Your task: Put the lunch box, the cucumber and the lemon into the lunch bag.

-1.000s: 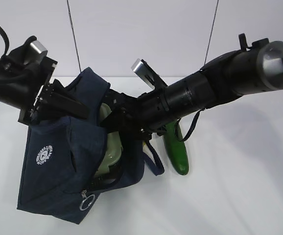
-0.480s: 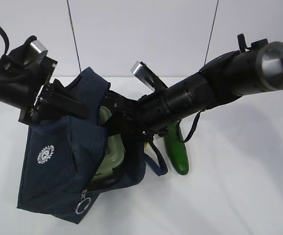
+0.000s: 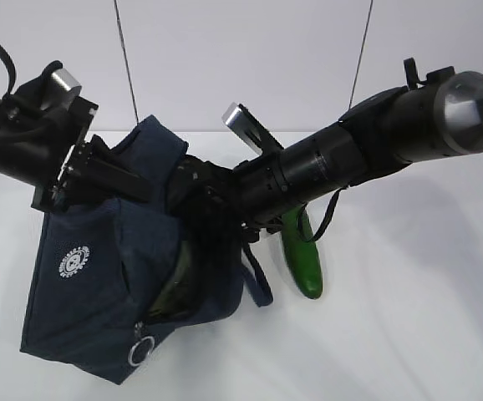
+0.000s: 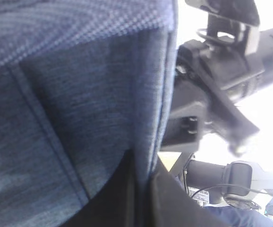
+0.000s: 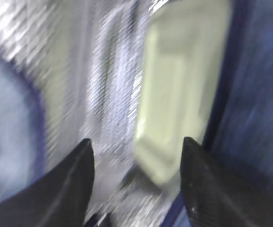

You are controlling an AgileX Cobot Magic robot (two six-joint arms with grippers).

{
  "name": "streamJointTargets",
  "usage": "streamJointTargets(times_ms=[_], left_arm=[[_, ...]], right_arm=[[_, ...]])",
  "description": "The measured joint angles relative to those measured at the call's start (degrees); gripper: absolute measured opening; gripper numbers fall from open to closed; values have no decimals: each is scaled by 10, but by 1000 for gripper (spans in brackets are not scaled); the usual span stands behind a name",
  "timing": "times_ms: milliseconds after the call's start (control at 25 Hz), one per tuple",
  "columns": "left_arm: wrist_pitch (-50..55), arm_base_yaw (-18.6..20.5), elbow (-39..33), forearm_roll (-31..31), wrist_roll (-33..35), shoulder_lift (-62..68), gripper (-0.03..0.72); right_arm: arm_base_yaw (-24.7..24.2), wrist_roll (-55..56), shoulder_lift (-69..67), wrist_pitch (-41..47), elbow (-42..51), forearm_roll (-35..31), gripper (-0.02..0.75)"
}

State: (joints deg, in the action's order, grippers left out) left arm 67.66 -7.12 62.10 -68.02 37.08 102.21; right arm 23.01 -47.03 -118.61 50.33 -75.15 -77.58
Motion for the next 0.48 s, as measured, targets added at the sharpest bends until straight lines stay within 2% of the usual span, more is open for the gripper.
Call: streamJointTargets(times_ms=[240,480], left_arm=[[-1,0,0,0,0,0,-1],[-1,0,0,0,0,0,-1]], right_arm=[[-4,1,0,27,0,0,425],[-46,-2,0,110,0,0,394]])
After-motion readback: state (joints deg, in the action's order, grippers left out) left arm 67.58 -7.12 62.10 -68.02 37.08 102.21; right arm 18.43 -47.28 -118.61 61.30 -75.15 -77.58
